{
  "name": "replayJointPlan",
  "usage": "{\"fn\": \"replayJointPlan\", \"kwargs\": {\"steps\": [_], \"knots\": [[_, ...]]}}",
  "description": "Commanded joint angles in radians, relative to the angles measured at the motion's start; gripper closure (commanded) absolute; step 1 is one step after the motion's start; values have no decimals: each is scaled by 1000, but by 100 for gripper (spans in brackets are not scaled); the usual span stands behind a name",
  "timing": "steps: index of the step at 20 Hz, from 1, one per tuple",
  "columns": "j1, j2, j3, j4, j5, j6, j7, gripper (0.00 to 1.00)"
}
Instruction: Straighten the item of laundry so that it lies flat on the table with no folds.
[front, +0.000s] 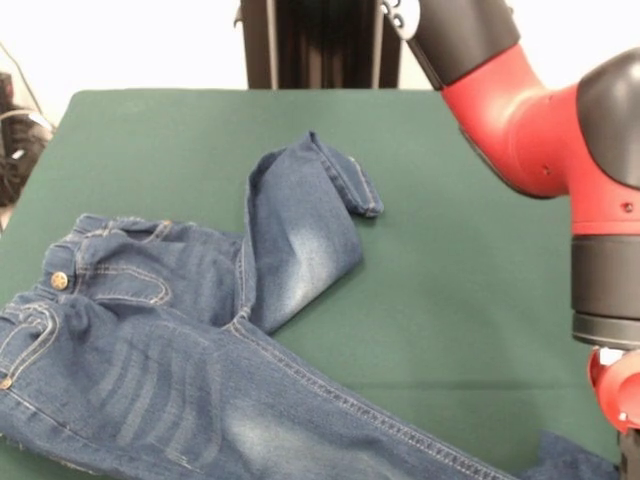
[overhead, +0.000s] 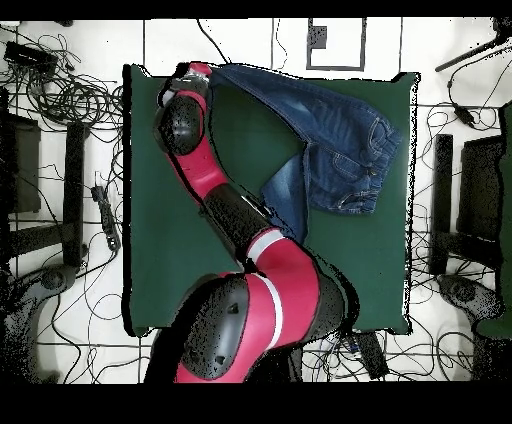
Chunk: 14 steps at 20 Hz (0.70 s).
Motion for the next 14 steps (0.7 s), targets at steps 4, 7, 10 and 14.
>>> {"fn": "replayJointPlan", "kwargs": {"steps": [4,7,10,14], "knots": [[85,-17,59,-40,152,-8,222,100],[92,-52,44,-9,243,-19,158,100],[90,-83,23,33,309,-8,110,100],[90,-127,-2,97,419,-17,30,100]]}}
